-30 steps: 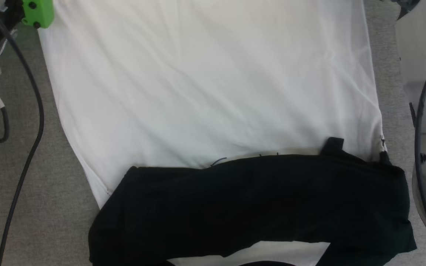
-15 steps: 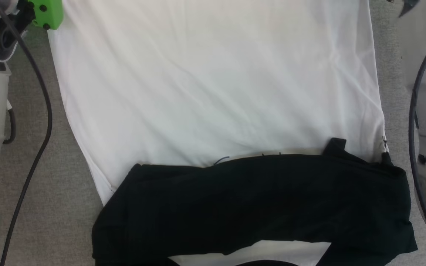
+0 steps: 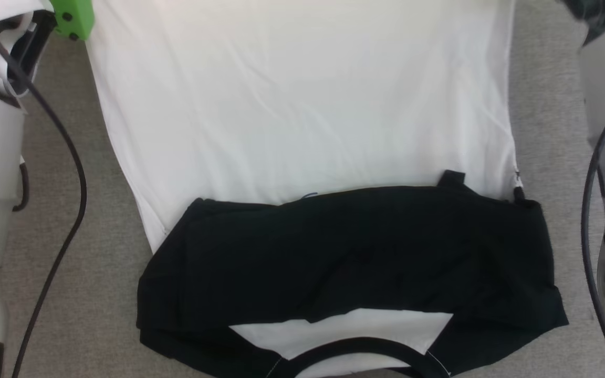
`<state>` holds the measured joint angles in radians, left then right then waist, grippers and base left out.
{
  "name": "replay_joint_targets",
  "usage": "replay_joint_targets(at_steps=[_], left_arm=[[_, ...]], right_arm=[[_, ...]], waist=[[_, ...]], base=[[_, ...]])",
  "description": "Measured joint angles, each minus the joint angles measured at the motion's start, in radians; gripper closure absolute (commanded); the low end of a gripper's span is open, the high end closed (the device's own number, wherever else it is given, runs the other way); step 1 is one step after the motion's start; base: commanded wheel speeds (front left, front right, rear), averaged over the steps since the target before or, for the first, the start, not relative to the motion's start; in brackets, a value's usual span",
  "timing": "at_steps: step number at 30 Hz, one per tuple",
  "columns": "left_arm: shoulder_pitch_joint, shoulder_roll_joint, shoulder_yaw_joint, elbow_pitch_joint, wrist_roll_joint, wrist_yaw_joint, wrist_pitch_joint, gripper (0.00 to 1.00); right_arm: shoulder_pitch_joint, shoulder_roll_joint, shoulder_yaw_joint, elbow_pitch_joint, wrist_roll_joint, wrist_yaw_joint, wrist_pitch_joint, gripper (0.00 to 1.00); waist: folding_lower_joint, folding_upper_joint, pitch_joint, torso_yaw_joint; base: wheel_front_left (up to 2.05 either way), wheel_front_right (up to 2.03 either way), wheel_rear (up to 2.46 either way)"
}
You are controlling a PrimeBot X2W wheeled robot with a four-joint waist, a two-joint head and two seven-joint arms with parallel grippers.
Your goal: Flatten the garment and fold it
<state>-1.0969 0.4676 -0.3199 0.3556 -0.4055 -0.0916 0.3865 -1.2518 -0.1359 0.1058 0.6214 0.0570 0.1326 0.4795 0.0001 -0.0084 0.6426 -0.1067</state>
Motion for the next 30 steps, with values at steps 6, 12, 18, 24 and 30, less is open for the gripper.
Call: replay_joint_targets(at_steps=[6, 12, 18, 24, 30], left_arm=[[0.090, 0.002, 0.000, -0.046, -0.060, -0.021, -0.091, 1.00], [0.290, 0.020, 0.003, -0.168, -0.135, -0.023, -0.133, 1.00], [0.526, 0.036, 0.041, -0.344, -0.204, -0.006, -0.178, 1.00], [0.801, 0.036, 0.064, -0.488, -0.267, 0.032, -0.219, 1.00], [1.075, 0.004, 0.022, -0.550, -0.354, 0.049, -0.215, 1.00]], right_arm=[[0.123, -0.035, 0.051, -0.037, 0.092, 0.000, -0.056, 1.00], [0.291, -0.095, 0.081, -0.142, 0.186, 0.000, -0.095, 1.00], [0.498, -0.151, 0.086, -0.310, 0.241, 0.000, -0.088, 1.00], [0.717, -0.193, 0.042, -0.485, 0.268, 0.000, -0.041, 1.00], [0.986, -0.198, -0.046, -0.660, 0.270, 0.000, 0.055, 1.00]], waist=[[0.0000, 0.0000, -0.079, -0.004], [-0.0001, 0.0000, -0.177, -0.004], [-0.0001, 0.0000, -0.275, 0.005], [-0.0001, 0.0000, -0.355, 0.022], [-0.0002, 0.0000, -0.414, 0.059]], base=[[0.00, 0.00, 0.00], [0.00, 0.00, 0.00], [0.00, 0.00, 0.00], [0.00, 0.00, 0.00], [0.00, 0.00, 0.00]])
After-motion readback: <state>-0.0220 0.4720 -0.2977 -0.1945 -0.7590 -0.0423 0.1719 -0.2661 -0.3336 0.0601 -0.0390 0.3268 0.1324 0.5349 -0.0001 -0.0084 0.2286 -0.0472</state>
